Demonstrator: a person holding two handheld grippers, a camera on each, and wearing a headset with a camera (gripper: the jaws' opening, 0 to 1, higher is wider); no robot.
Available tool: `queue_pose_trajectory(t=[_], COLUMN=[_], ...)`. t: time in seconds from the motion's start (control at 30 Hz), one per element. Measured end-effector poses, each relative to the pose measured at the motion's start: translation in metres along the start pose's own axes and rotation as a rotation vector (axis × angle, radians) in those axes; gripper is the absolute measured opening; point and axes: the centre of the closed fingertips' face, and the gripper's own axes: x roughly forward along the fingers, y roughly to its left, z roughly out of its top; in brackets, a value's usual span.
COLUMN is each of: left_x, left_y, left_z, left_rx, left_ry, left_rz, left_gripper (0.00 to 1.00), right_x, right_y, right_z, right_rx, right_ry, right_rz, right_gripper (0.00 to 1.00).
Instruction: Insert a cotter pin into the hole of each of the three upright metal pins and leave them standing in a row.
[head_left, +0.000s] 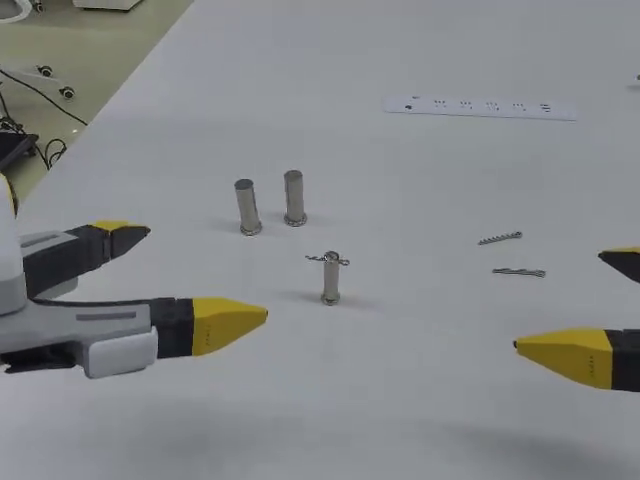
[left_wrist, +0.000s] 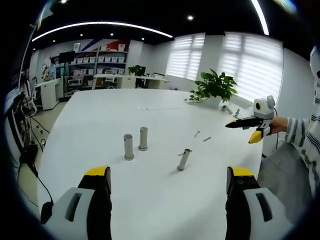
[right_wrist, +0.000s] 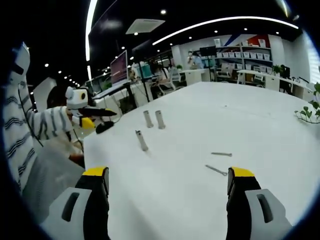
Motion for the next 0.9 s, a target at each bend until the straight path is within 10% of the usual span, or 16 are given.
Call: queue_pose_trajectory(t=[0.53,0.9], left_x=[0.034,0.064], left_y=[0.073,0.085], left_z=[0.030,0.023], left_rx=[0.062,0.062], left_ry=[-0.013,0.034], left_rz=[0.198,0.222], left_gripper=[0.76,0.49], right_x=[-0.005,-0.012], right_y=[0.007,0.010], right_z=[-0.010,-0.016], right_rx=[0.061,0.063], right_ry=[0.017,0.046], right_rz=[-0.019,-0.024], right_gripper=[1.00,1.00])
